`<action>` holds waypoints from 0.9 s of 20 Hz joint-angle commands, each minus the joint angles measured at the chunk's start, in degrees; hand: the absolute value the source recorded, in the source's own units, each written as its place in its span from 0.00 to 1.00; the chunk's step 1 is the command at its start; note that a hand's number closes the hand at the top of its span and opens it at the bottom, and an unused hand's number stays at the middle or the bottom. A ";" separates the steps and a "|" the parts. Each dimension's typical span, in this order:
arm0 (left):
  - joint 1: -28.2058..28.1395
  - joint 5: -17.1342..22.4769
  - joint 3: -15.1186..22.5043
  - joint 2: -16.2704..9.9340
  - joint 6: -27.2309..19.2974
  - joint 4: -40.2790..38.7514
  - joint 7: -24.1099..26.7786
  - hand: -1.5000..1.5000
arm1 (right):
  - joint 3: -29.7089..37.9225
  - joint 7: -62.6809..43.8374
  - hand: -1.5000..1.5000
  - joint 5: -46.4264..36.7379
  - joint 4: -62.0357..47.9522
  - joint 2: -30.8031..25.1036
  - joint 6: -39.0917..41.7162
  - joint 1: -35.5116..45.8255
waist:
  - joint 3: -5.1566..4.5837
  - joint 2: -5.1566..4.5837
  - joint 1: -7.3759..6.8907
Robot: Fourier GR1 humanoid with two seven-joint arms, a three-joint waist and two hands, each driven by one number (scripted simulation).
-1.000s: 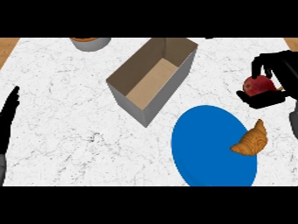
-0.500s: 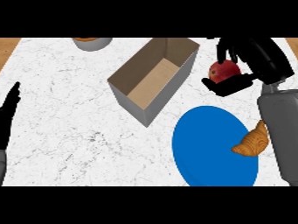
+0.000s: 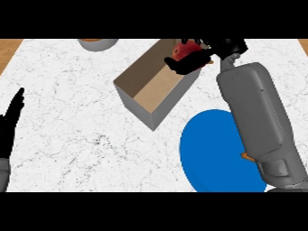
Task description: Pick the pear from the plate and place it in the cardboard box
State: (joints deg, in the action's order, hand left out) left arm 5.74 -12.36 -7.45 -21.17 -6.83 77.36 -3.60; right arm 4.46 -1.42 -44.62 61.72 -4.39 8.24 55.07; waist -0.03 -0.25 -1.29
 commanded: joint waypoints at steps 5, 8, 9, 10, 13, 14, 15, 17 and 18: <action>0.98 0.17 -1.14 -0.08 0.81 -0.30 0.59 0.50 | 3.50 1.62 1.00 0.82 -22.17 3.00 -6.79 13.00 | 0.01 -0.28 -0.51; 1.69 -0.30 -0.50 0.03 1.35 -0.49 0.34 0.50 | 1.55 1.24 1.00 0.86 -29.58 4.32 -13.92 15.60 | 0.00 -0.51 -1.28; 3.02 -1.38 0.21 0.93 0.10 -0.79 -1.11 0.50 | 3.02 4.07 1.00 -0.77 -32.28 3.92 -14.24 14.98 | 0.01 -0.68 -1.10; 2.73 -0.26 -1.09 -1.62 2.52 -1.75 1.12 0.50 | 2.83 3.20 1.00 -0.55 -34.50 4.34 -15.38 16.67 | -0.02 -0.93 -1.91; 1.35 -0.62 0.23 0.67 1.45 0.81 0.14 0.50 | -0.42 -0.23 1.00 0.71 -38.80 4.37 -22.98 17.68 | -0.01 -0.81 -3.17; 2.85 -0.66 0.09 0.70 1.49 -1.07 0.46 0.50 | 2.82 0.45 1.00 -0.33 -40.81 4.37 -22.09 18.86 | -0.02 -1.16 -2.57; 4.24 -2.42 2.24 2.70 -0.19 0.31 -1.20 0.50 | 2.07 -0.76 1.00 2.57 -42.49 4.38 -21.33 19.22 | 0.00 -1.17 -3.22; 6.34 -1.73 0.98 1.14 1.20 -3.04 -0.72 0.50 | 3.61 -1.08 0.00 4.56 -45.05 4.38 -19.64 19.03 | -0.03 -1.60 -3.27; 2.50 -1.92 1.33 1.95 0.51 -0.42 -0.53 0.50 | 4.96 -0.33 0.00 5.28 -45.70 4.39 -18.99 18.93 | 0.02 -1.24 -3.30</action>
State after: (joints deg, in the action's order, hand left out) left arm 9.26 -13.55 -6.76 -20.08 -5.67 76.34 -3.83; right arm 7.16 -1.38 -42.01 20.92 -0.11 -10.86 73.01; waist -0.04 -1.40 -4.19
